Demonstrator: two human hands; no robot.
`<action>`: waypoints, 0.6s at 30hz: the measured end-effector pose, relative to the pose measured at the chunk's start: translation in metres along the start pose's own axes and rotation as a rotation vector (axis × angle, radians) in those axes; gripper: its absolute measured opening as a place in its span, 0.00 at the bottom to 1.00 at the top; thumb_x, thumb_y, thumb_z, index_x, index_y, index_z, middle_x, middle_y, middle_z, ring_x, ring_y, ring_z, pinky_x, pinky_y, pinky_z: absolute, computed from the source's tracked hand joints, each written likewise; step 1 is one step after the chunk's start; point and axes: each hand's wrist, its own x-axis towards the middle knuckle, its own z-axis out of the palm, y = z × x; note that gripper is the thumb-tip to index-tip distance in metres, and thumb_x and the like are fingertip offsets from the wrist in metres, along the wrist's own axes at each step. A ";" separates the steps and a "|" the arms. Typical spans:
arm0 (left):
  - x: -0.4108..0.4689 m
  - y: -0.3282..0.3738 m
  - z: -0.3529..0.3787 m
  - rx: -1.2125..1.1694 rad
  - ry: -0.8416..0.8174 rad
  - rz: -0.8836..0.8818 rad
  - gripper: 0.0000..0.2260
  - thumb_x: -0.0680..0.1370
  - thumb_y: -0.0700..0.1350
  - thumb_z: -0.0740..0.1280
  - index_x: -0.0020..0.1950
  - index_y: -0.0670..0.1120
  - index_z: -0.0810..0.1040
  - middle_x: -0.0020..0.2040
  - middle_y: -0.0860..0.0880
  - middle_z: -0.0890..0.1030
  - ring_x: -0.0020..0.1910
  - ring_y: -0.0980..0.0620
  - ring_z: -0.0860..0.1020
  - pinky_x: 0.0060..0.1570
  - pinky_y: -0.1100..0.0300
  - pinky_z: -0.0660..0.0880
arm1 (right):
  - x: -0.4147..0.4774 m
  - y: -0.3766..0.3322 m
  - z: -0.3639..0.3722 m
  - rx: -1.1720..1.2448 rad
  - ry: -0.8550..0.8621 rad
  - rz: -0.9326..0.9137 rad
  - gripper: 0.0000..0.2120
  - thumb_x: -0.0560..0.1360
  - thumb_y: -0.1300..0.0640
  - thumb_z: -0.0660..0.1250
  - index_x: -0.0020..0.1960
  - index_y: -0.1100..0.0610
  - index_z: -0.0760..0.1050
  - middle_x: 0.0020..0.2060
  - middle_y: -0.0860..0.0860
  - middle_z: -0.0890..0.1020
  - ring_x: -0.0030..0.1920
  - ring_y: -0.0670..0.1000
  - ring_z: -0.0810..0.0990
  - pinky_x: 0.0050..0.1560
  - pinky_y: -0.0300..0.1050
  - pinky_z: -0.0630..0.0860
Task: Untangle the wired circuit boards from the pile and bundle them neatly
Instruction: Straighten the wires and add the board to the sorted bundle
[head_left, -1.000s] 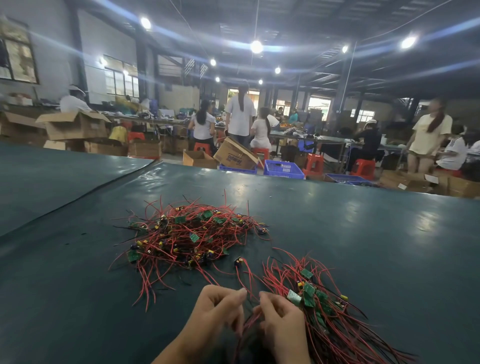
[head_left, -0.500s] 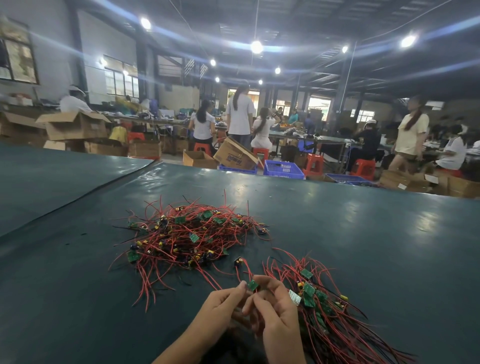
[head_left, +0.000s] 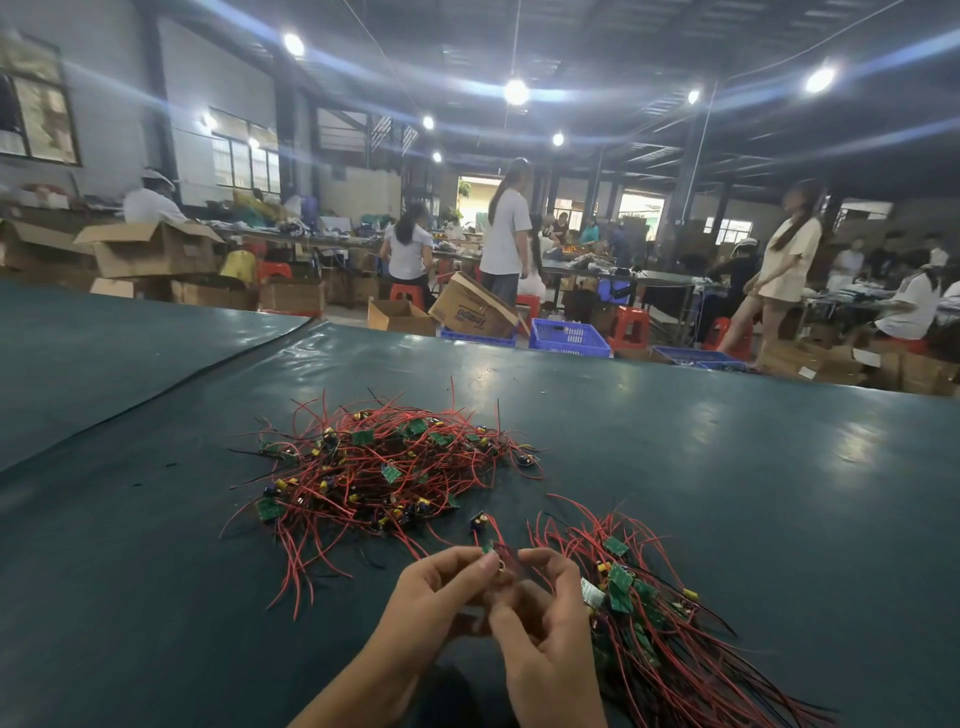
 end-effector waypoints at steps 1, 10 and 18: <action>0.001 0.002 0.000 -0.070 0.032 -0.018 0.14 0.67 0.47 0.71 0.46 0.38 0.82 0.42 0.41 0.83 0.37 0.49 0.79 0.36 0.59 0.76 | 0.001 0.002 0.000 -0.028 0.038 -0.027 0.14 0.72 0.64 0.71 0.53 0.54 0.70 0.29 0.52 0.80 0.29 0.48 0.76 0.32 0.35 0.72; 0.003 0.012 -0.006 -0.377 0.107 -0.031 0.14 0.72 0.51 0.63 0.55 0.49 0.72 0.55 0.43 0.83 0.44 0.53 0.83 0.44 0.56 0.70 | 0.001 -0.004 -0.004 -0.729 0.532 -0.594 0.08 0.69 0.47 0.68 0.33 0.48 0.76 0.30 0.38 0.76 0.37 0.46 0.74 0.43 0.53 0.72; 0.002 0.011 0.001 -0.364 0.094 0.003 0.12 0.69 0.45 0.63 0.52 0.46 0.70 0.53 0.37 0.83 0.47 0.45 0.83 0.47 0.51 0.71 | 0.001 0.004 0.004 -0.338 0.034 -0.021 0.21 0.76 0.48 0.65 0.25 0.50 0.74 0.21 0.50 0.74 0.24 0.43 0.70 0.30 0.39 0.66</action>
